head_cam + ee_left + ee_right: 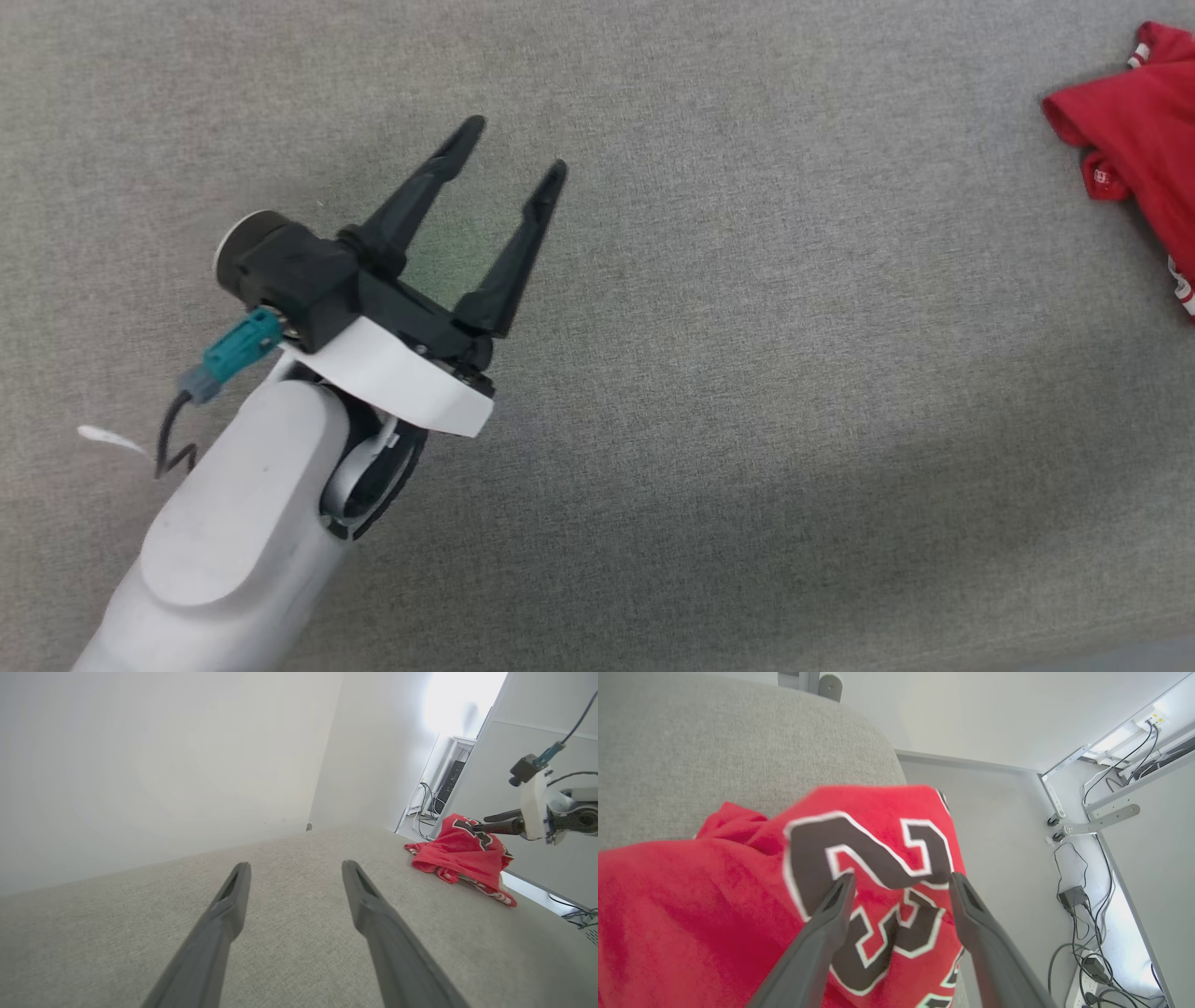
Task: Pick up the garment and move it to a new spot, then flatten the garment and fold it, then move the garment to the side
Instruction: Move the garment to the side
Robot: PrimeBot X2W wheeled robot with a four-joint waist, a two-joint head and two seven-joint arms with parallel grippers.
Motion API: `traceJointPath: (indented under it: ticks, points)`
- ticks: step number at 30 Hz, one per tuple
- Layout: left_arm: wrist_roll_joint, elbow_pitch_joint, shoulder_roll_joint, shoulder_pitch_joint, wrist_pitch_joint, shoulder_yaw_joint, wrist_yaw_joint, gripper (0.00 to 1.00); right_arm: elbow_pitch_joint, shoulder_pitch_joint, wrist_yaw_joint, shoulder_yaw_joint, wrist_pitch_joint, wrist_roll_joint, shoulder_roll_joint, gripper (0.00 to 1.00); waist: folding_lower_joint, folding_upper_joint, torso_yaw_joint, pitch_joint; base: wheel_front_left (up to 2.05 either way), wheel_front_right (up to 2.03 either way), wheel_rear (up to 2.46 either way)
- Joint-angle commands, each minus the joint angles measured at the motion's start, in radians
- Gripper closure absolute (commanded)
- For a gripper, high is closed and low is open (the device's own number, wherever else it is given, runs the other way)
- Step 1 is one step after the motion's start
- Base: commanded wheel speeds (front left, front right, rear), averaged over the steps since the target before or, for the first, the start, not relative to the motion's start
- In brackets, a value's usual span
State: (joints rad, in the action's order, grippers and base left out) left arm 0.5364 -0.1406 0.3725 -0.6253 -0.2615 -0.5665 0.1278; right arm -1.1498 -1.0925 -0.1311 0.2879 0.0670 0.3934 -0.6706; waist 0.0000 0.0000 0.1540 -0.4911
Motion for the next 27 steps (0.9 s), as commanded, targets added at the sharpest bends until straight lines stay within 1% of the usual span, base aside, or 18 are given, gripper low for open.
traceJointPath:
  ticks: [1,6,11,21,27]
  points:
    - [0.005,0.002,0.001,0.018,-0.005,0.019,0.004,0.00,-0.004,-0.013,0.001,-0.003,-0.018,0.000,0.002,0.00,0.0000,0.0000,-0.002,0.008,0.00,0.00,0.00]
    - [0.000,0.002,0.005,0.056,-0.005,0.073,0.004,0.00,-0.009,-0.019,0.001,-0.004,-0.051,0.006,0.006,0.00,0.0000,0.0000,-0.006,0.033,0.00,0.00,0.00]
    - [-0.016,-0.004,-0.001,0.098,-0.005,0.145,0.004,0.00,0.012,0.003,0.001,-0.005,-0.104,0.034,0.032,0.00,0.0000,0.0000,-0.016,0.067,0.00,0.00,0.00]
    - [-0.078,-0.006,-0.037,0.198,-0.005,0.313,0.004,0.00,0.123,0.115,0.001,0.050,-0.235,0.104,0.087,0.00,0.0000,0.0000,-0.033,0.151,0.00,0.00,0.00]
    - [-0.121,-0.020,-0.067,0.254,-0.005,0.386,0.004,0.00,0.211,0.212,0.001,0.067,-0.301,0.152,0.113,0.00,0.0000,0.0000,-0.053,0.202,0.00,0.00,0.00]
